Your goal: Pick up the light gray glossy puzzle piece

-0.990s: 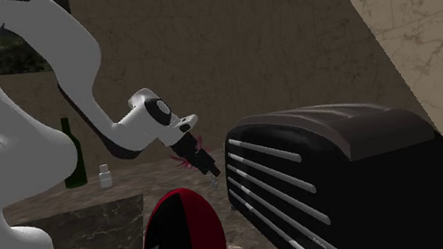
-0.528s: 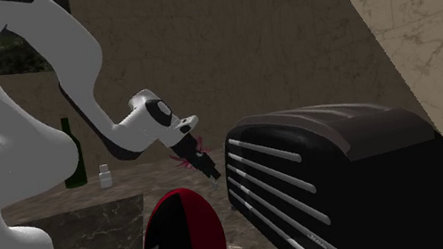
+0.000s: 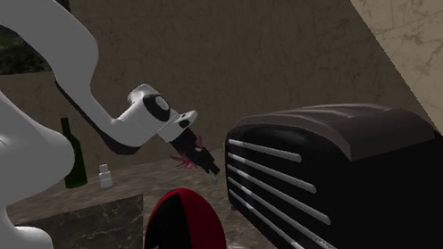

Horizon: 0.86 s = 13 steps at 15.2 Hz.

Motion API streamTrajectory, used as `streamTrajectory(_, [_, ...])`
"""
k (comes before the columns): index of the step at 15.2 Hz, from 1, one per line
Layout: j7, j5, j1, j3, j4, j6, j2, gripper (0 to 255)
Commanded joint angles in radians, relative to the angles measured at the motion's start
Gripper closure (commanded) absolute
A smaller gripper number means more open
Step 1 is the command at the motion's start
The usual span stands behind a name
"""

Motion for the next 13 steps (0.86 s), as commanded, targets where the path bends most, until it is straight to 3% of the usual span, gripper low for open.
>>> streamTrajectory(1, [-0.028,0.022,0.076,-0.073,0.002,-0.028,-0.002,255])
streamTrajectory(8, [-0.143,0.123,0.289,-0.278,0.018,-0.125,-0.035,255])
streamTrajectory(11, [-0.187,0.163,0.353,-0.341,0.03,-0.166,-0.055,255])
streamTrajectory(13, [-0.19,0.166,0.356,-0.343,0.03,-0.169,-0.057,255])
